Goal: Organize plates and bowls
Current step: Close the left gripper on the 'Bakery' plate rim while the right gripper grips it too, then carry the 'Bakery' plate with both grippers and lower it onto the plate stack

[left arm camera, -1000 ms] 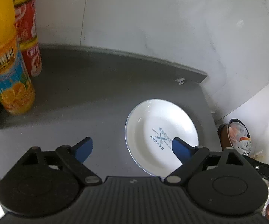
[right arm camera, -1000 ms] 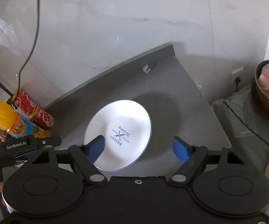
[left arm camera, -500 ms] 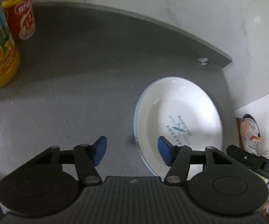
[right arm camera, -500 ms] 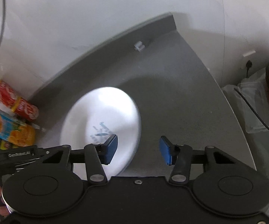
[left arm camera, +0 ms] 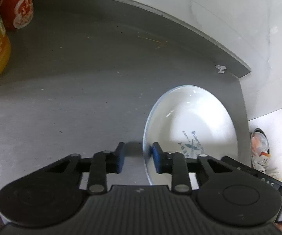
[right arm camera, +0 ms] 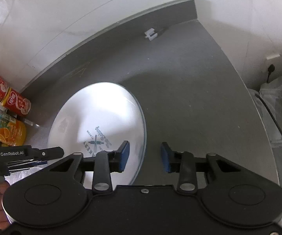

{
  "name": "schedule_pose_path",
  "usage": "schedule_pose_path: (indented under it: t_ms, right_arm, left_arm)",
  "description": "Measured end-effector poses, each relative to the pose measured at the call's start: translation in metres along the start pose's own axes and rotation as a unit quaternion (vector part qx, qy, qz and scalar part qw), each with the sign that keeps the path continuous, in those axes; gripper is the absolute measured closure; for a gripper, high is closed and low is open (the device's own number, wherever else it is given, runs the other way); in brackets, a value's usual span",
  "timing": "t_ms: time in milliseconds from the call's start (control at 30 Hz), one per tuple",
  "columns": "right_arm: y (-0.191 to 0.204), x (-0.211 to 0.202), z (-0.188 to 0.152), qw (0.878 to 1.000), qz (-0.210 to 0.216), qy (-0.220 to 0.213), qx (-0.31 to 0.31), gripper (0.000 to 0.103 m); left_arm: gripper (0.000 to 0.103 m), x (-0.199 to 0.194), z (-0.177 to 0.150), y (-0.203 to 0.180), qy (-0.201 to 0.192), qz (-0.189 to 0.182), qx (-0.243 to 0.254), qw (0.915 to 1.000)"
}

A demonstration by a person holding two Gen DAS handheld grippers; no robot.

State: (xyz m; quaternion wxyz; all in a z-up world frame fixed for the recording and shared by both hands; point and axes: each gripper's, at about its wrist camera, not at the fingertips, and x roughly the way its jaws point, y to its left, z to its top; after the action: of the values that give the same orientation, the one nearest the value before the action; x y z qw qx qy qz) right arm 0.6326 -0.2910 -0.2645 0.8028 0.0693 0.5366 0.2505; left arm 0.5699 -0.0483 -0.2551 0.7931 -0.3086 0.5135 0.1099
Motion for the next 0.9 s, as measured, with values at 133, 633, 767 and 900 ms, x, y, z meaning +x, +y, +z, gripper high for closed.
schedule_pose_path:
  t_ms: [133,633,767,900]
  right_arm:
    - [0.005,0.004,0.000,1.000,0.004,0.007,-0.009,0.089]
    - [0.022,-0.055,-0.018,0.998,0.002,-0.035,-0.047,0.089]
    - [0.029,-0.082,-0.023,0.997,-0.006,-0.053,-0.047,0.089]
    - [0.040,-0.109,-0.029,0.996,-0.016,-0.075,-0.049,0.089]
  left_arm:
    - [0.095,-0.001,0.001,-0.004,0.004,-0.012,0.003,0.9999]
    - [0.095,-0.049,-0.006,-0.018,-0.027,-0.057,0.031,0.9976]
    - [0.095,-0.068,-0.013,-0.022,-0.031,-0.073,0.041,0.9960]
    - [0.095,-0.093,-0.021,-0.028,-0.042,-0.089,0.056,0.9935]
